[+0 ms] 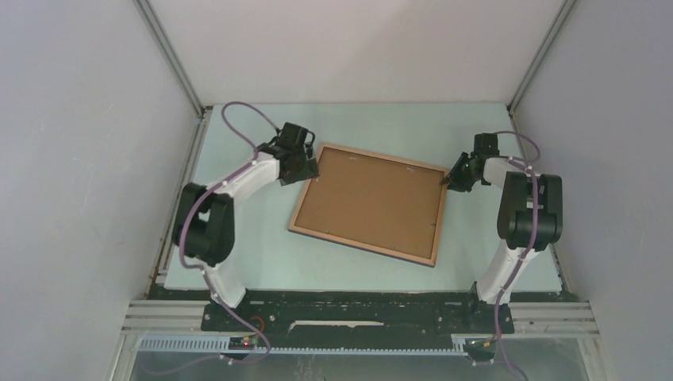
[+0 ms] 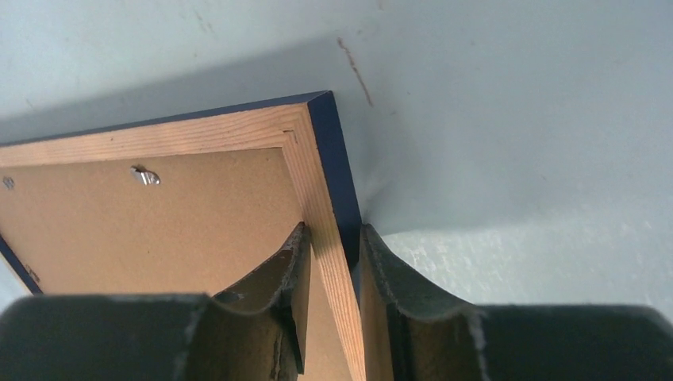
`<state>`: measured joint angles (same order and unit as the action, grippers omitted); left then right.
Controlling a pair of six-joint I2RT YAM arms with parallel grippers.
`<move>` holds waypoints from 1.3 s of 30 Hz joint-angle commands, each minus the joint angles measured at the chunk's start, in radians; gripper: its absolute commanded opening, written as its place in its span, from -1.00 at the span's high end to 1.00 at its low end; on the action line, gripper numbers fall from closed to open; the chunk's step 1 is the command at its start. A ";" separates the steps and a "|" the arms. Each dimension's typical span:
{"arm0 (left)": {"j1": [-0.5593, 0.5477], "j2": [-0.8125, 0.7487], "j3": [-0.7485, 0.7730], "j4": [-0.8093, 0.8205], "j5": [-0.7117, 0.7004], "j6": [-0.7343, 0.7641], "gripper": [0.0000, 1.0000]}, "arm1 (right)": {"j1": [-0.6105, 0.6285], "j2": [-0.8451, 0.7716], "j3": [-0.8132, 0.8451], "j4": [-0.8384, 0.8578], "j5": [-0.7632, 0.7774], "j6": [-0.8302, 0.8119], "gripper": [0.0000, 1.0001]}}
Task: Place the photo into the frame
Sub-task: Adjust the photo frame at the center of the board.
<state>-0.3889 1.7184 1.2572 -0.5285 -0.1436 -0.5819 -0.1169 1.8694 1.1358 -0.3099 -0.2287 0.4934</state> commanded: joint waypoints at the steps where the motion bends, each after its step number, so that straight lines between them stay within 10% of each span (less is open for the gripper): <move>1: -0.023 0.141 0.176 -0.012 -0.040 0.068 -0.50 | -0.004 0.032 0.024 0.031 -0.111 -0.061 0.62; 39: 0.016 0.396 0.415 -0.213 -0.043 0.040 -0.31 | -0.010 0.051 0.003 0.068 -0.205 -0.055 0.66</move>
<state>-0.3733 2.0827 1.6112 -0.6998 -0.1963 -0.5526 -0.1287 1.9064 1.1416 -0.2523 -0.3840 0.4278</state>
